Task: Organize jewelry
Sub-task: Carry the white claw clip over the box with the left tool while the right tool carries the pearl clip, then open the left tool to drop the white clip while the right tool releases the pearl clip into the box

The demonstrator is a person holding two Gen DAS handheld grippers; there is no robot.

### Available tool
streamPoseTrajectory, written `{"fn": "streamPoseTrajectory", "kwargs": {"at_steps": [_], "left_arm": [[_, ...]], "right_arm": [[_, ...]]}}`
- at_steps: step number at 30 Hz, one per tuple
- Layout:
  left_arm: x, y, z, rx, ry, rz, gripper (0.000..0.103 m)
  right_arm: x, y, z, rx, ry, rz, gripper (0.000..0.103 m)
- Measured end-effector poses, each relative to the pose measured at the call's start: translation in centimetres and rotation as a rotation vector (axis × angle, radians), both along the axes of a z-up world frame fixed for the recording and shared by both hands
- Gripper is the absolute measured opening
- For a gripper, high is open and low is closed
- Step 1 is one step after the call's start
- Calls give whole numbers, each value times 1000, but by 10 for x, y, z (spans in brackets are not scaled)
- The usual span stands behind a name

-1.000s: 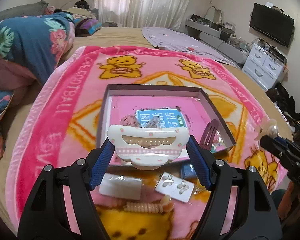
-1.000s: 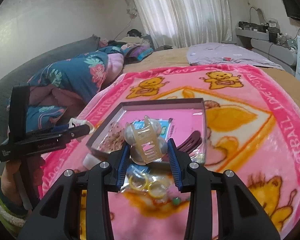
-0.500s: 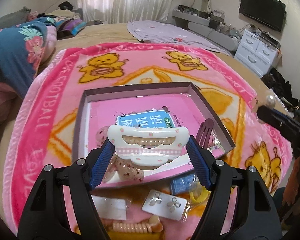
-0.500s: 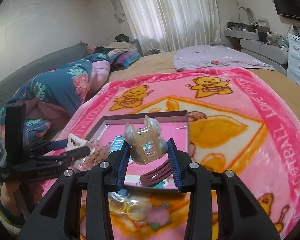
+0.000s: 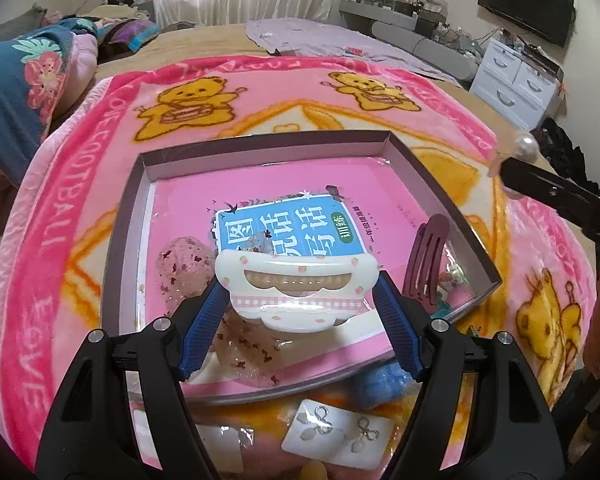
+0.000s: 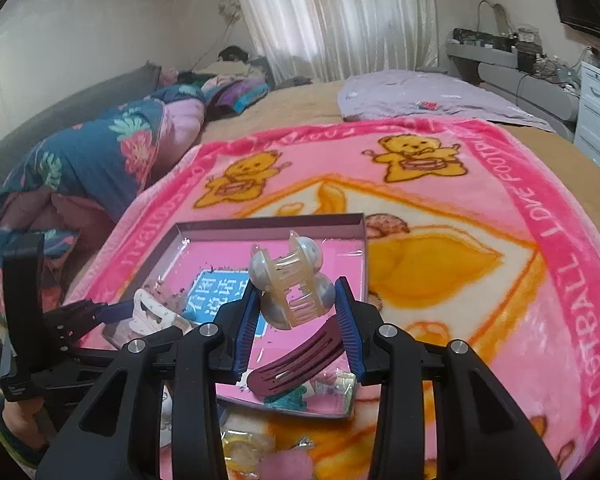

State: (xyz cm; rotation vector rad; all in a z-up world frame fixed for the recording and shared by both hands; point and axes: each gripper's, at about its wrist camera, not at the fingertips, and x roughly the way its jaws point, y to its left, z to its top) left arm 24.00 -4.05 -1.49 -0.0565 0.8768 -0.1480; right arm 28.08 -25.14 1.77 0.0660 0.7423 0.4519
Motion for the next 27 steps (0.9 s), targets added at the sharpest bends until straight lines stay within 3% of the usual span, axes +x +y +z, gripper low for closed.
{"fn": "streamPoseTrajectory", "kwargs": {"at_steps": [19,27], "left_arm": [[11,11,-25,37,52,28,66],[10,11,-25,40,66,41,66]], "right_arm": [[38,45,-52,-115,144,102,36],[39,44,-62,-110,185,94,36]]}}
